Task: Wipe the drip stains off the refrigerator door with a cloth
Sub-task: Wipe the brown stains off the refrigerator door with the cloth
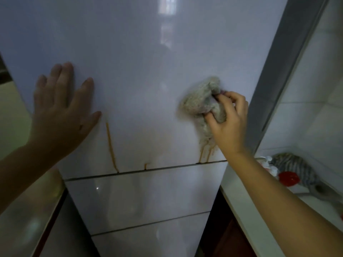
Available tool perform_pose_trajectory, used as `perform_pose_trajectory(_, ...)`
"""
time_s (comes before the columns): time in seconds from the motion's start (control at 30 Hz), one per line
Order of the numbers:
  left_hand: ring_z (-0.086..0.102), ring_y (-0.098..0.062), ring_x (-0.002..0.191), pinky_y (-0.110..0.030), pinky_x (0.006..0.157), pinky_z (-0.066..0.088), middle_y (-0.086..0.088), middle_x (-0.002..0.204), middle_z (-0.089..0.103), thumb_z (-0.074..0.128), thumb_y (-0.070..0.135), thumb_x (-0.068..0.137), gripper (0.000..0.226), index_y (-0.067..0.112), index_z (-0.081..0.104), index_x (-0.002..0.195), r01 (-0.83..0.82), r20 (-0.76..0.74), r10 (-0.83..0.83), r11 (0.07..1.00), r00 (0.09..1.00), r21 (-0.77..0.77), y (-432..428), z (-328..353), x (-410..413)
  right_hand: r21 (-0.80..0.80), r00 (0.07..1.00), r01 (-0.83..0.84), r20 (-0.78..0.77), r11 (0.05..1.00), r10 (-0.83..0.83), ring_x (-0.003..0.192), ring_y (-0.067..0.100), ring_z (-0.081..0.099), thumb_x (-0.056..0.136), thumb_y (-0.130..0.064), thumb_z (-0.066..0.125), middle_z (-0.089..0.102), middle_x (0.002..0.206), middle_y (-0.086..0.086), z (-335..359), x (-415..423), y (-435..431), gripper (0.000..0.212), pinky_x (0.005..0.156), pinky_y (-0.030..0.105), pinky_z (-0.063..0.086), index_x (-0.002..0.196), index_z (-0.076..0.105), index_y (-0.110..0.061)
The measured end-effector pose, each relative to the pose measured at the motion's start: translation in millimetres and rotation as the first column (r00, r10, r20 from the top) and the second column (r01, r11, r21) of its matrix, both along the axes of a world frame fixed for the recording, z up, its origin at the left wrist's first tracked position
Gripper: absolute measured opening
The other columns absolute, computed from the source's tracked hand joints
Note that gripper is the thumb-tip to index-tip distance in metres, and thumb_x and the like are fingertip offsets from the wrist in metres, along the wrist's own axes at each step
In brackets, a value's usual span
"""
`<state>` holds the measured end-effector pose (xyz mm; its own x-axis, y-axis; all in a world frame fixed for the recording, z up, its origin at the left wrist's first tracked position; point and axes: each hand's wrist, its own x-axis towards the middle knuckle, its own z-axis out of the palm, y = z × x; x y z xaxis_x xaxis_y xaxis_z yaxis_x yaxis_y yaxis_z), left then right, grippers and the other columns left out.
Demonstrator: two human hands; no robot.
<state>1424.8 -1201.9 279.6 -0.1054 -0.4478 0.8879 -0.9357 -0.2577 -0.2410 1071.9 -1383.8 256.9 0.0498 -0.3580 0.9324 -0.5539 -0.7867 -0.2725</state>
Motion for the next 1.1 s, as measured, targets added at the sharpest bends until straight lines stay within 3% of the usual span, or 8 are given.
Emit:
perform_pose_trajectory(0.27, 0.025, -0.044, 0.152, -0.063, 0.123, 0.017, -0.026, 0.164, 0.025, 0.045, 0.047, 0.102, 0.061, 0.007, 0.045, 0.148, 0.094, 0.136, -0.103, 0.993, 0.985, 0.074, -32, 22, -54, 0.046, 0.999, 0.018, 0.031, 0.999, -0.019, 0.124, 0.031, 0.05, 0.084, -0.017, 0.078, 0.052, 0.134, 0.012, -36, 1, 4, 0.05, 0.107, 0.039, 0.045, 0.132, 0.064, -0.01)
perform_pose_trajectory(0.5, 0.026, -0.046, 0.152, -0.065, 0.12, 0.024, -0.026, 0.164, 0.028, 0.046, 0.047, 0.102, 0.058, 0.009, 0.051, 0.145, 0.116, 0.195, -0.141, 0.984, 0.971, 0.133, -63, 3, -84, 0.177, 0.984, 0.045, 0.164, 0.983, -0.074, 0.124, 0.026, 0.05, 0.085, -0.018, 0.079, 0.052, 0.133, 0.012, -53, -16, -1, 0.05, 0.109, 0.014, 0.033, 0.131, 0.063, -0.009)
perform_pose_trajectory(0.57, 0.024, -0.047, 0.152, -0.066, 0.12, 0.023, -0.026, 0.164, 0.027, 0.045, 0.047, 0.102, 0.059, 0.008, 0.05, 0.146, 0.121, 0.195, -0.144, 0.985, 0.97, 0.124, -65, 2, -83, 0.164, 0.999, 0.024, 0.031, 0.986, -0.029, 0.124, 0.03, 0.049, 0.082, -0.017, 0.078, 0.05, 0.133, 0.013, -61, -10, 5, 0.053, 0.111, 0.021, 0.035, 0.132, 0.061, -0.009)
perform_pose_trajectory(0.67, 0.025, -0.048, 0.151, -0.066, 0.12, 0.022, -0.027, 0.163, 0.027, 0.044, 0.046, 0.102, 0.059, 0.007, 0.05, 0.147, 0.137, 0.204, -0.159, 0.984, 0.966, 0.115, -65, 2, -80, 0.088, 0.969, -0.006, -0.247, 0.996, 0.027, 0.118, 0.034, 0.052, 0.078, -0.022, 0.077, 0.052, 0.131, 0.012, -65, -17, 2, 0.054, 0.102, 0.046, 0.048, 0.129, 0.061, -0.012)
perform_pose_trajectory(0.83, 0.023, -0.047, 0.152, -0.066, 0.121, 0.021, -0.026, 0.164, 0.026, 0.042, 0.046, 0.103, 0.06, 0.008, 0.048, 0.149, 0.146, 0.186, -0.167, 0.982, 0.968, 0.12, -65, 1, -79, 0.178, 0.979, 0.028, 0.193, 0.984, -0.063, 0.123, 0.027, 0.049, 0.084, -0.019, 0.077, 0.048, 0.131, 0.011, -38, -13, -7, 0.047, 0.105, 0.033, 0.045, 0.128, 0.062, -0.01)
perform_pose_trajectory(0.93, 0.024, -0.048, 0.152, -0.067, 0.12, 0.022, -0.026, 0.164, 0.027, 0.045, 0.044, 0.103, 0.058, 0.008, 0.048, 0.148, 0.144, 0.189, -0.159, 0.985, 0.969, 0.092, -68, -2, -80, 0.189, 0.99, -0.047, 0.136, 0.981, 0.021, 0.125, 0.029, 0.047, 0.083, -0.02, 0.071, 0.046, 0.134, 0.011, -49, 19, 12, 0.05, 0.107, 0.029, 0.041, 0.131, 0.06, -0.01)
perform_pose_trajectory(1.03, 0.025, -0.048, 0.151, -0.067, 0.12, 0.022, -0.026, 0.163, 0.028, 0.047, 0.043, 0.103, 0.057, 0.008, 0.047, 0.148, 0.146, 0.179, -0.155, 0.987, 0.971, 0.066, -70, -6, -81, 0.203, 0.995, -0.074, -0.044, 0.976, 0.085, 0.125, 0.029, 0.048, 0.081, -0.021, 0.072, 0.047, 0.135, 0.009, -85, 19, 17, 0.052, 0.106, 0.037, 0.045, 0.131, 0.06, -0.013)
perform_pose_trajectory(1.1, 0.025, -0.048, 0.152, -0.066, 0.121, 0.021, -0.026, 0.163, 0.028, 0.048, 0.043, 0.103, 0.057, 0.008, 0.047, 0.148, 0.148, 0.176, -0.156, 0.987, 0.972, 0.058, -71, -7, -82, 0.251, 0.999, -0.045, 0.009, 0.967, 0.044, 0.125, 0.026, 0.05, 0.082, -0.014, 0.076, 0.047, 0.135, 0.007, -107, -1, 11, 0.051, 0.105, 0.043, 0.048, 0.13, 0.059, -0.012)
